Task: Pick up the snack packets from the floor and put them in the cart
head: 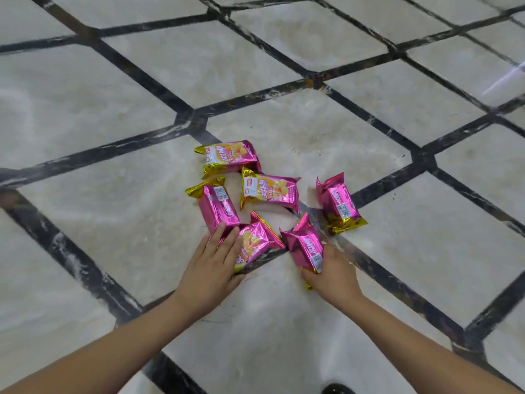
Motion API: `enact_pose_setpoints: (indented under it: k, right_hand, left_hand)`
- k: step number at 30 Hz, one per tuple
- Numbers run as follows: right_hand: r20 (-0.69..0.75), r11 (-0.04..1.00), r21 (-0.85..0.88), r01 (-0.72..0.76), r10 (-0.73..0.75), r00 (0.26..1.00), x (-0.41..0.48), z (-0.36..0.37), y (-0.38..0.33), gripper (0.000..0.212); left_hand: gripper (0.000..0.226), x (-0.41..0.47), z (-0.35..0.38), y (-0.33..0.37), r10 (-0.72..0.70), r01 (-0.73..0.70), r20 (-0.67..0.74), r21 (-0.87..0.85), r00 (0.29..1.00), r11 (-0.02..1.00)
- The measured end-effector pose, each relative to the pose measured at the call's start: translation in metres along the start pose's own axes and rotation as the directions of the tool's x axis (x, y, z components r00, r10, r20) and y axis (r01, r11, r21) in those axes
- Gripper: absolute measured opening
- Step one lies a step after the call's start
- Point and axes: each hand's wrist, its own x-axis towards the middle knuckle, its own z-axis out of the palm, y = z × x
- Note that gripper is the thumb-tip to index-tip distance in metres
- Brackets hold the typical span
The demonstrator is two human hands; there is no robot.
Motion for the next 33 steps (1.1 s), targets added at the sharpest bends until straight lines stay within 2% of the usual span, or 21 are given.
enact_pose_setpoints:
  k: [3, 6, 9, 11, 15, 19, 21, 24, 27, 30, 33]
  right_hand:
    - [0.021, 0.999, 0.015, -0.039, 0.038, 0.999, 0.0, 0.0, -0.001, 0.068]
    - [0.013, 0.998, -0.022, -0.054, 0.054, 0.998, -0.004, 0.003, -0.003, 0.066]
    - [0.01, 0.996, -0.033, -0.08, 0.08, 0.997, -0.008, 0.005, -0.004, 0.071]
    - [0.042, 0.994, 0.031, -0.104, 0.102, 0.994, -0.008, 0.002, -0.004, 0.07]
    - [0.109, 0.98, 0.136, -0.146, 0.131, 0.985, -0.012, -0.001, 0.003, 0.066]
    - [0.149, 0.945, 0.286, -0.156, 0.117, 0.982, -0.022, -0.005, 0.004, 0.06]
    - [0.134, 0.922, 0.372, -0.105, 0.059, 0.989, -0.025, -0.012, 0.0, 0.055]
    - [0.058, 0.852, 0.523, -0.023, -0.008, 0.998, -0.028, -0.034, -0.013, 0.048]
    - [-0.024, 0.815, 0.576, 0.061, -0.057, 0.998, -0.023, -0.079, -0.044, 0.036]
    - [-0.12, 0.762, 0.62, 0.185, -0.141, 0.983, -0.016, -0.136, -0.087, 0.037]
    - [-0.205, 0.673, 0.677, 0.299, -0.218, 0.954, -0.015, -0.2, -0.14, 0.022]
  left_hand:
    - [0.076, -0.008, -0.006, 0.004, -0.003, 0.003, 0.004, -0.023, 1.0, 1.0]
    - [0.087, -0.022, -0.007, 0.009, -0.053, 0.05, -0.02, -0.135, 0.998, 0.99]
    - [0.096, -0.028, -0.01, 0.01, -0.092, 0.107, 0.096, -0.155, 0.991, 0.982]
    - [0.1, -0.027, -0.014, 0.009, -0.103, 0.126, 0.172, -0.128, 0.98, 0.984]
    - [0.093, -0.025, -0.023, 0.012, -0.218, 0.28, 0.295, -0.185, 0.93, 0.942]
    - [0.083, -0.029, -0.034, 0.015, -0.287, 0.402, 0.322, -0.384, 0.902, 0.831]
    - [0.078, -0.03, -0.044, 0.013, -0.3, 0.402, 0.281, -0.463, 0.912, 0.79]
    - [0.068, -0.022, -0.075, 0.006, -0.385, 0.385, 0.135, -0.593, 0.913, 0.707]
    - [0.064, 0.002, -0.12, -0.009, -0.493, 0.373, 0.027, -0.69, 0.87, 0.62]
    - [0.068, 0.035, -0.179, -0.029, -0.551, 0.29, -0.101, -0.764, 0.828, 0.577]
    - [0.073, 0.07, -0.248, -0.05, -0.624, 0.192, -0.247, -0.813, 0.741, 0.55]
